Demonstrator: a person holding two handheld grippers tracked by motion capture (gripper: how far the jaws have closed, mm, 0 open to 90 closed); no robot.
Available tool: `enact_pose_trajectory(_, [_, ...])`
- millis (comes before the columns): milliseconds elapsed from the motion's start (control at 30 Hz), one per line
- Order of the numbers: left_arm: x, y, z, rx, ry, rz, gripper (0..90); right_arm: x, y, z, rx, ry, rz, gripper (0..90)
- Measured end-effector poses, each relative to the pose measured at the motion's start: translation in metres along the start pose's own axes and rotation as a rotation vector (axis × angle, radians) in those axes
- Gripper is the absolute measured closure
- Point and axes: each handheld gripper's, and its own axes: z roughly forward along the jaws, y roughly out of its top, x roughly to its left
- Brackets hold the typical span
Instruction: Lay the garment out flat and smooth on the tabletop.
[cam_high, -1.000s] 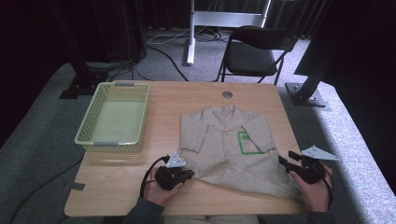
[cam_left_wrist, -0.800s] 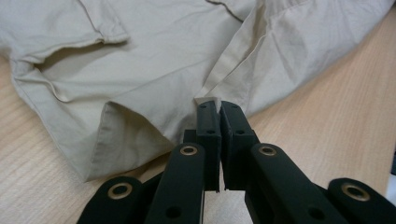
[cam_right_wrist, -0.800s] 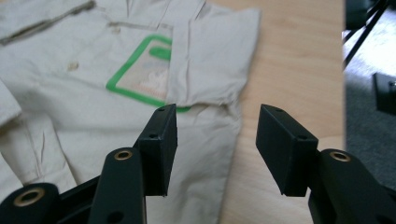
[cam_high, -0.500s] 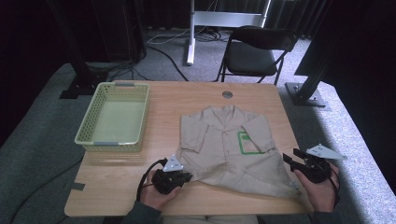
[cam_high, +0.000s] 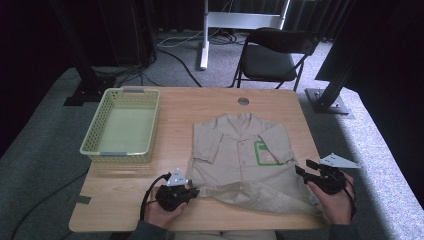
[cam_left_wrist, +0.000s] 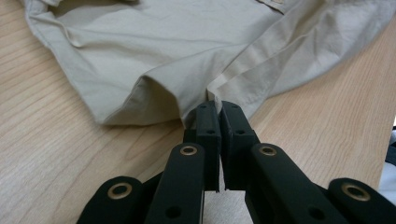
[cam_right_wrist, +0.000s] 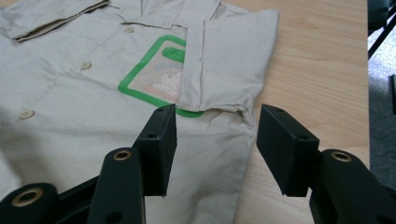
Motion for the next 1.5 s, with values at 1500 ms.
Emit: enact_pose_trajectory(1500, [0.011, 0.007, -0.01, -0.026, 0.029, -0.032, 60.9, 0.007, 0.013, 0.028, 0.07, 0.034, -0.056, 47.2])
